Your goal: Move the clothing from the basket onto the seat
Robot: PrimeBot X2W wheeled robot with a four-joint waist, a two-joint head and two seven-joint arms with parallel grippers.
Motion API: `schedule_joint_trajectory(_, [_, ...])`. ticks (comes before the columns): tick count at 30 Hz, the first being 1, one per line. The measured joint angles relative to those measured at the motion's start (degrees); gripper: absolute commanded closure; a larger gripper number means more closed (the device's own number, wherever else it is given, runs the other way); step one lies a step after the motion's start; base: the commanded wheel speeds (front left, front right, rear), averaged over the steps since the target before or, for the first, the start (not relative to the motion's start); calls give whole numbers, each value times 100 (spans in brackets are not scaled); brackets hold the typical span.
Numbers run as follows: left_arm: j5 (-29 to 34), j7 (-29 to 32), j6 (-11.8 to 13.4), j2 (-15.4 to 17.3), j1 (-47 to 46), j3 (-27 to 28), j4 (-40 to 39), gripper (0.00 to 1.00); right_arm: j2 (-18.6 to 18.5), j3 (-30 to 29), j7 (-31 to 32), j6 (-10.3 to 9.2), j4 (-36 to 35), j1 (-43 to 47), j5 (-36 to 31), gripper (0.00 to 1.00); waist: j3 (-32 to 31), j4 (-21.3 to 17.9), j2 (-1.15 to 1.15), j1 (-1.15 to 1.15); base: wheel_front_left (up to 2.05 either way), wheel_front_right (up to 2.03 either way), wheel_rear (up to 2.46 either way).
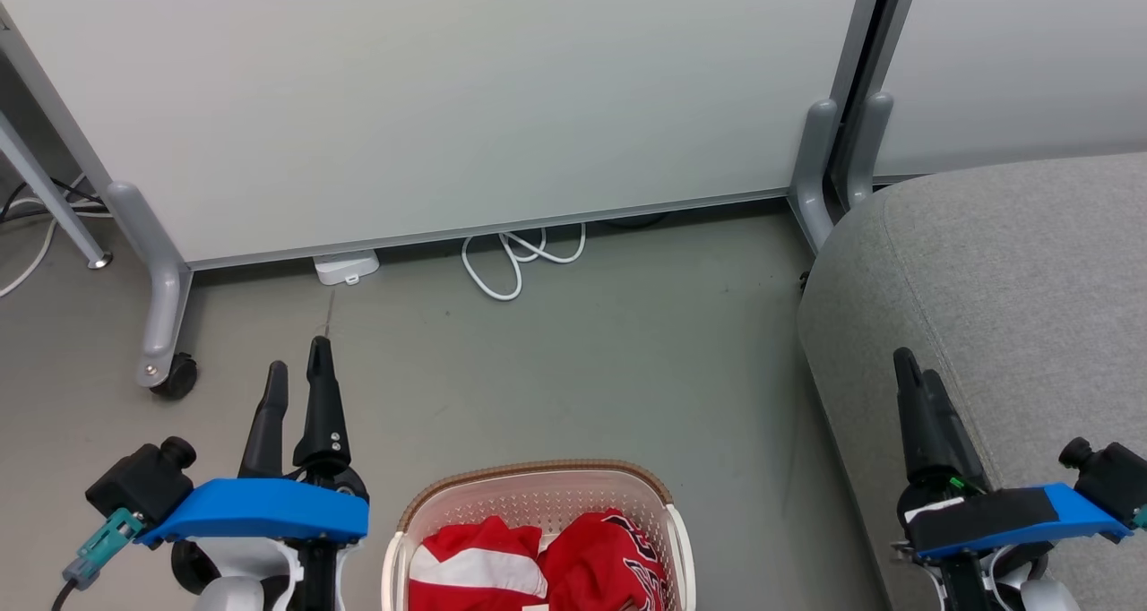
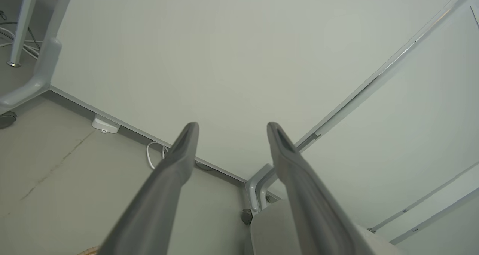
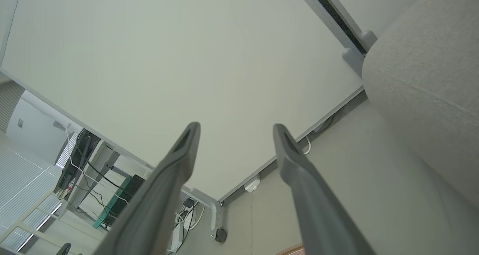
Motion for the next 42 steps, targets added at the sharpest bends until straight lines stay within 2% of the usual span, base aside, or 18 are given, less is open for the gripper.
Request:
schedule_joint_trajectory(26, [2116,-401,54,20,-37,-435,80,0,-7,136,-401,1,52,5,-1872,0,3,9,0,0,0,0,0])
schedule_joint_trajectory(42, [2960,-606,46,31,-71,-625,169,0,-11,232,-603,2,54,5,-2687,0,-8,33,0,0,0,0,0])
